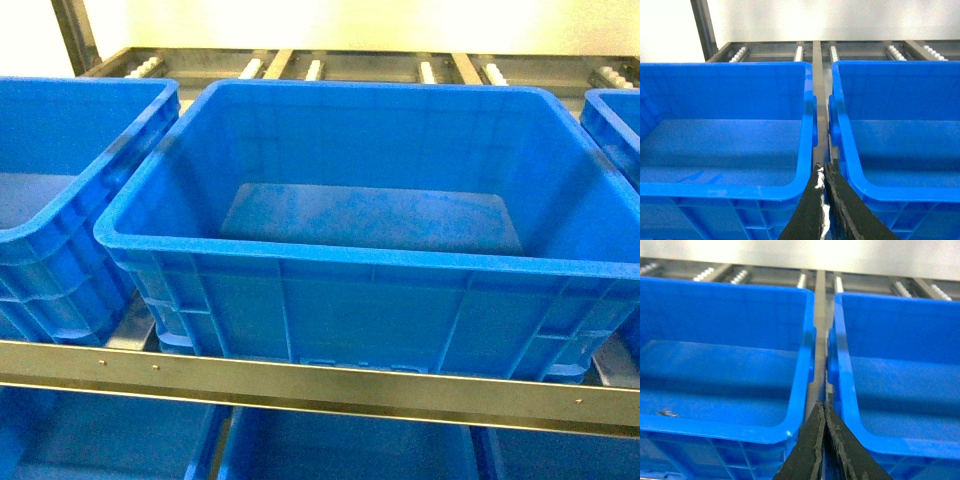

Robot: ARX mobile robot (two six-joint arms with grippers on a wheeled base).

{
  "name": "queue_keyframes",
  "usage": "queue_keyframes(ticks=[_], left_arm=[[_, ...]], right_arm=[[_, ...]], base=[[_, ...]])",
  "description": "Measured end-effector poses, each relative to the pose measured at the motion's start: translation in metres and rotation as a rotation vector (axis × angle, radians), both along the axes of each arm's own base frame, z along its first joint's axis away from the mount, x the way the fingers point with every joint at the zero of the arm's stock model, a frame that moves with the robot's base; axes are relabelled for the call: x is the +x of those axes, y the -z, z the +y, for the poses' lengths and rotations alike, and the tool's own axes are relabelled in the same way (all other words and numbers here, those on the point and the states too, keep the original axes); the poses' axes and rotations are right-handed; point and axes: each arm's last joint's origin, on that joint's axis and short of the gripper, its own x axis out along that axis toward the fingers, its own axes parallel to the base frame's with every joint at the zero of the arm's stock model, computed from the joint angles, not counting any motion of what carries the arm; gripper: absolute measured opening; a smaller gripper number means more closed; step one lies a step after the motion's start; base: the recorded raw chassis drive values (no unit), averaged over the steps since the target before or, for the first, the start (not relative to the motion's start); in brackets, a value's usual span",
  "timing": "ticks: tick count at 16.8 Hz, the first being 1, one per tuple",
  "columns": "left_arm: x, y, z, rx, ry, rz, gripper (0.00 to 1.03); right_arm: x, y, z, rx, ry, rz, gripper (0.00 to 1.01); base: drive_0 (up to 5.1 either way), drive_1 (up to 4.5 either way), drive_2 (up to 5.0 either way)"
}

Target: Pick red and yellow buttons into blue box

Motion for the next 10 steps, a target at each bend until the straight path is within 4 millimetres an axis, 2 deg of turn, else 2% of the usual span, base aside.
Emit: queue_keyframes(ticks=[2,6,10], left_arm=[[-0.016,0.003,0.011,0.0,-0.008,0.016,0.02],[-0.035,0.001,0.01,-0.001,0.006,0.01,0.02],[-0.04,0.001,0.01,-0.001,0.005,0.01,0.02]], right_arm=[[-0.014,-0.009,-0.012,0.003,0.01,-0.045,0.02],[-0.037,-0.005,-0.011,0.003,0.001,-0.025,0.02],[-0.043,-0.007,-0.011,0.003,0.001,-0.032,0.02]], base=[[0.0,0.0,0.0],[0.0,0.0,0.0],[0.0,0.0,0.0]])
